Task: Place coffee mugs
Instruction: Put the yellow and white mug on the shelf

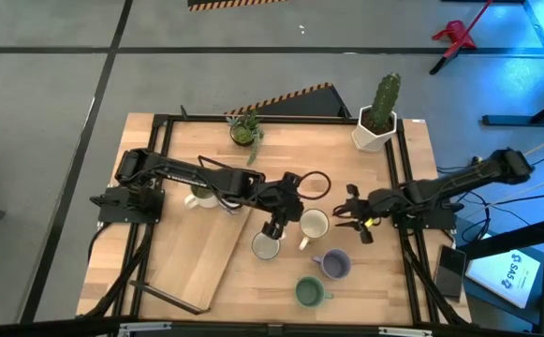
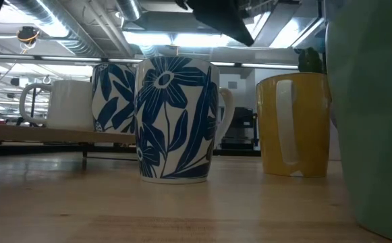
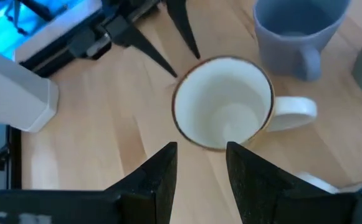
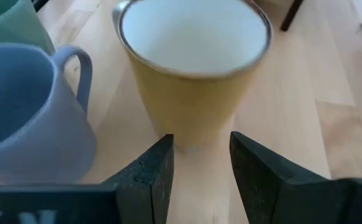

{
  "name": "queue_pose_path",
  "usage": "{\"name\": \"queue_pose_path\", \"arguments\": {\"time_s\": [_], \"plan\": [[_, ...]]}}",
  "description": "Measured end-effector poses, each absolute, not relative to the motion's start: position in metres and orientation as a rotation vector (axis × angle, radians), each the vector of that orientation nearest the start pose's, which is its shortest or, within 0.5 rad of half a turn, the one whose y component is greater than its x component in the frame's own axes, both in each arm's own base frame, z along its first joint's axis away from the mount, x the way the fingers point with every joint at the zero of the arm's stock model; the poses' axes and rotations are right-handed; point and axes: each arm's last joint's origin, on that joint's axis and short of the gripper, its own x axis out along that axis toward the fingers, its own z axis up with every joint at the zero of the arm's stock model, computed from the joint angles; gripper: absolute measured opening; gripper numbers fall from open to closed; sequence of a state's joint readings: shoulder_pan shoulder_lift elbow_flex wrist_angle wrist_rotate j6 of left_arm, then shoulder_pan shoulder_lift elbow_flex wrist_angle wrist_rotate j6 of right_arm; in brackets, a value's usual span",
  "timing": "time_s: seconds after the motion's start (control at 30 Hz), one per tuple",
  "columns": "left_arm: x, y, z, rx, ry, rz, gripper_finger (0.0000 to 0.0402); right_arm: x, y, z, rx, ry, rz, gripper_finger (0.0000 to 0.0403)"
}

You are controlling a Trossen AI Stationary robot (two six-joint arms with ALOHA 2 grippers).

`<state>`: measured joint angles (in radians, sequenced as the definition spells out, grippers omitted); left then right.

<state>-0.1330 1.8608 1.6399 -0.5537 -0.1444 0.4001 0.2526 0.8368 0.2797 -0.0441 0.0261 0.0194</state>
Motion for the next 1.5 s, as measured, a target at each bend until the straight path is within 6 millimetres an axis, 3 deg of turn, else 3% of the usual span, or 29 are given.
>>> {"name": "queue_pose_path", "arguments": {"time_s": [0.5,0.83,1.03,1.5], "plan": [[0.404,-0.068,0.295,0.497,0.800,-0.194,0.0132,0.201,0.049,0.165,-0.116,0.596,0.143,0.0143],[0.404,-0.072,0.292,0.458,0.796,-0.269,0.0132,0.210,0.048,0.170,-0.166,0.531,0.028,0.0143],[0.408,-0.077,0.282,0.473,0.808,-0.365,0.0132,0.211,0.047,0.173,-0.172,0.504,-0.015,0.0143],[0.431,-0.067,0.227,0.506,0.936,-0.379,0.0132,0.211,0.047,0.173,-0.157,0.503,-0.017,0.0143]]}}
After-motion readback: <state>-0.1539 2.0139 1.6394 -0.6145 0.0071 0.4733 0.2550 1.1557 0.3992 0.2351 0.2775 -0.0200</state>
